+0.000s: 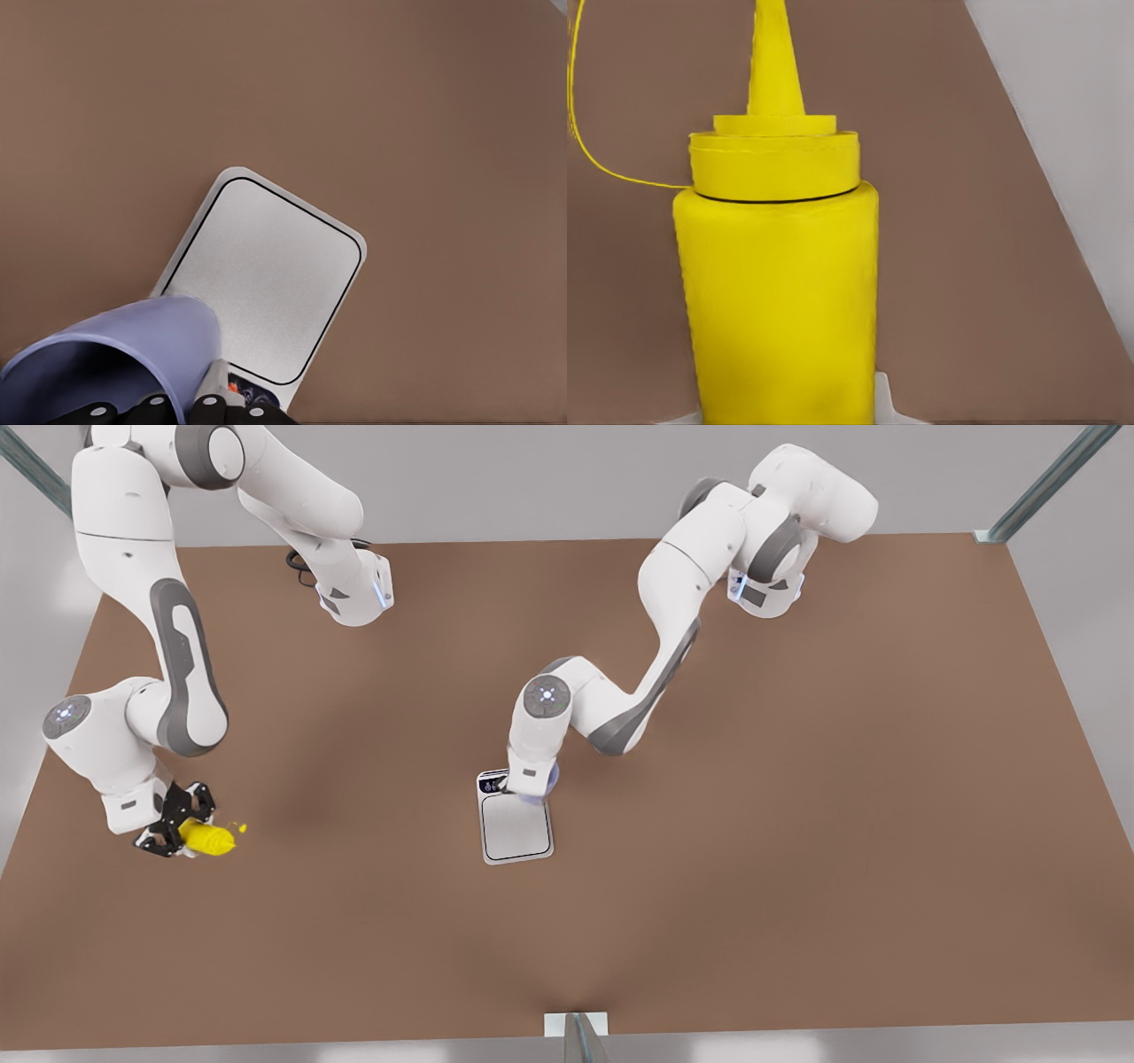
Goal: Move cup to the weight, pick up sauce bottle, pour sauce
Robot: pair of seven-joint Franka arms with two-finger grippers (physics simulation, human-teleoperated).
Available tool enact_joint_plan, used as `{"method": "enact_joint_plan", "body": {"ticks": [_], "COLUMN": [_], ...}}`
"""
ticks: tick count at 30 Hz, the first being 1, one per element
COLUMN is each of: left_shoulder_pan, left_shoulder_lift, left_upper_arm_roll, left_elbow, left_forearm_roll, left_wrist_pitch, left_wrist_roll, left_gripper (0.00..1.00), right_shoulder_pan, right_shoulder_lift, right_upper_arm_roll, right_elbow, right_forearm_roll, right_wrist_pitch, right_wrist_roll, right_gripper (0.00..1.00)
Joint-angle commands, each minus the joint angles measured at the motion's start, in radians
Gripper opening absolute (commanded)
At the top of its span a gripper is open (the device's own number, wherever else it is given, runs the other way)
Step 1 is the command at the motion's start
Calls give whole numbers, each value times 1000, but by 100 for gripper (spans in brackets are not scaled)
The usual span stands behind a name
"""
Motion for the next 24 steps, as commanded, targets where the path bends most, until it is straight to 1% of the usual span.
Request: {"method": "enact_joint_plan", "body": {"ticks": [1,3,5,9,17,18,19,21,22,23,24], "left_shoulder_pan": [-5,-22,-39,-49,-40,-39,-39,-39,-39,-39,-39], "left_shoulder_lift": [1,46,59,82,98,98,99,102,102,102,102], "left_upper_arm_roll": [0,0,0,9,14,14,14,14,15,21,21], "left_elbow": [0,42,45,63,80,80,80,80,80,80,82], "left_forearm_roll": [-13,-11,-10,-8,13,13,13,13,13,13,13], "left_wrist_pitch": [13,24,47,90,102,106,111,111,111,111,111], "left_wrist_roll": [0,-3,-15,-18,-21,-21,-21,-21,-21,-21,-23], "left_gripper": [21,21,21,21,22,30,34,34,40,44,44], "right_shoulder_pan": [0,2,6,9,26,26,26,26,26,26,26], "right_shoulder_lift": [-1,-1,-2,-7,1,2,1,2,2,2,1], "right_upper_arm_roll": [0,8,12,41,43,43,43,43,43,43,43], "right_elbow": [-1,-9,-11,-9,-6,-6,-8,-8,-8,-8,-8], "right_forearm_roll": [-1,-33,-94,-147,-147,-147,-147,-147,-147,-147,-147], "right_wrist_pitch": [6,63,121,149,156,156,156,156,156,155,155], "right_wrist_roll": [0,2,2,6,8,8,8,17,17,17,17], "right_gripper": [59,59,59,59,59,59,59,59,59,59,59]}}
